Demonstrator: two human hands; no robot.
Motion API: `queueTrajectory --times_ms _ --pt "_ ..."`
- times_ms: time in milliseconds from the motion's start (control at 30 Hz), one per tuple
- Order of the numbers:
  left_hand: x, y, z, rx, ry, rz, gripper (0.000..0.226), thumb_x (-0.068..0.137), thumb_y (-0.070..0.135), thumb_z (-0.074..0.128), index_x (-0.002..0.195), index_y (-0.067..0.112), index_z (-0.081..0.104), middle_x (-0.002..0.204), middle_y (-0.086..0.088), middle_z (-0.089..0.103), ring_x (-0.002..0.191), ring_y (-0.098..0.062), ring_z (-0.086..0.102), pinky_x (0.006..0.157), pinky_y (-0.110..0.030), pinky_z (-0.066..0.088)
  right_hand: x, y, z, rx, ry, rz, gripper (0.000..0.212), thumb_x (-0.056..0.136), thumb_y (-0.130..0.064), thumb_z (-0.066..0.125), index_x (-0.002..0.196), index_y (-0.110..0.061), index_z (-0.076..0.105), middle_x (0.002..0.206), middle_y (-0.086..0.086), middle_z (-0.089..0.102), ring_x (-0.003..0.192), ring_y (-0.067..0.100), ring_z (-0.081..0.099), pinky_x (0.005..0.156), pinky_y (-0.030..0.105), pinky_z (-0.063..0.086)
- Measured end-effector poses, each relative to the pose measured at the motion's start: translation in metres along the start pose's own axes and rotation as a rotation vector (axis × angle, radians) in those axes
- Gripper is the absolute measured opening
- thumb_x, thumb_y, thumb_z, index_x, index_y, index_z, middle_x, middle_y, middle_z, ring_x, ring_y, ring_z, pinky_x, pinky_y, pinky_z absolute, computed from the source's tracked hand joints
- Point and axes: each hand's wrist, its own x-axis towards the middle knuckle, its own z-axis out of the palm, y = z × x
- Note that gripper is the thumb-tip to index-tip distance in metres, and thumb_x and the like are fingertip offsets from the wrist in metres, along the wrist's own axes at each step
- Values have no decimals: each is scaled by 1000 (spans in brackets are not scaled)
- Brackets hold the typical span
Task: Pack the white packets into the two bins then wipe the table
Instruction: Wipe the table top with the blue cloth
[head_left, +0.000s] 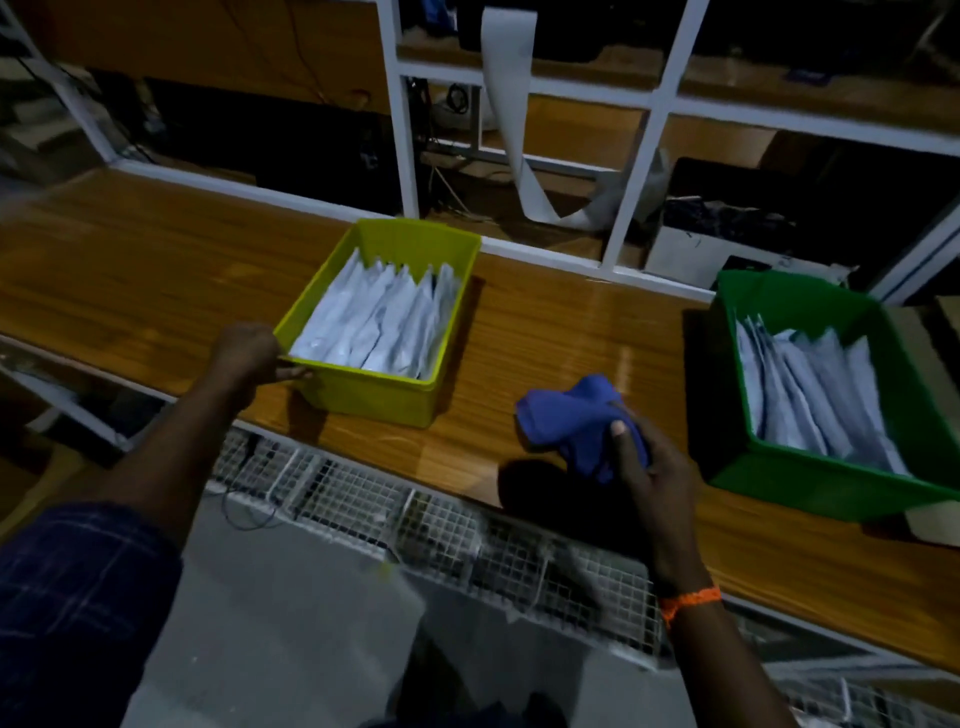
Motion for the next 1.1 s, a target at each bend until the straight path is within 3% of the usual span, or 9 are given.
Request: queueTrajectory --times_ms 67,167,267,367,467,600,833,967,1100 --pt "15 -3 -6 -179 25 -57 32 90 22 68 108 -5 70 109 -26 68 76 -23 69 72 -32 57 12 -12 16 -162 48 -132 31 101 -27 53 124 -12 66 112 4 71 99 5 64 80 14 48" --pt "27 -6 0 -397 -18 -46 36 95 15 62 123 -8 58 110 -25 62 88 -39 65 74 -45 57 20 -6 48 -464 -246 -228 50 100 -50 33 125 -20 64 110 6 71 99 22 64 83 36 50" --pt "8 -18 17 -305 225 -6 75 86 59 62 135 4 46 129 -25 57 109 -45 59 92 -55 53 -9 20 81 -657 -583 -83 75 91 -77 12 134 -32 52 121 0 67 111 23 62 92 51 48" --pt "-65 -27 58 -126 471 399 48 94 29 58 128 -4 46 132 -31 47 124 -37 40 107 -43 31 -37 47 92 -768 -381 -21 71 94 -73 16 149 -34 35 148 5 47 134 29 45 101 52 42" --pt "-129 -33 117 -28 112 794 29 99 26 48 112 3 57 113 -22 57 107 -36 50 95 -46 40 -49 53 105 -912 -311 6 69 96 -68 20 156 -35 16 162 13 21 148 38 20 108 60 30" --pt "-129 -36 175 140 -287 858 49 103 40 33 127 5 57 126 -15 59 116 -33 54 96 -48 48 -49 73 120 -973 -459 -76 68 96 -68 25 156 -37 15 165 13 10 149 43 12 107 71 25" --pt "-108 -28 200 472 -255 769 66 102 52 27 155 12 27 160 -15 27 148 -32 25 115 -50 28 -27 108 85 -1057 -392 -57 68 95 -73 16 155 -40 13 166 3 5 150 42 4 109 75 12" --pt "-106 -8 219 633 -237 690 69 100 58 15 153 17 33 160 -12 30 147 -33 28 113 -54 28 31 121 78 -1051 -428 -169 69 97 -69 23 156 -36 9 166 6 0 151 40 -6 110 76 3" --pt "-99 23 249 626 -231 715 68 101 57 13 154 19 32 161 -12 27 148 -33 26 116 -55 28 129 149 94 -1061 -417 -47 72 87 -78 21 152 -48 15 165 1 15 151 38 8 111 73 6"
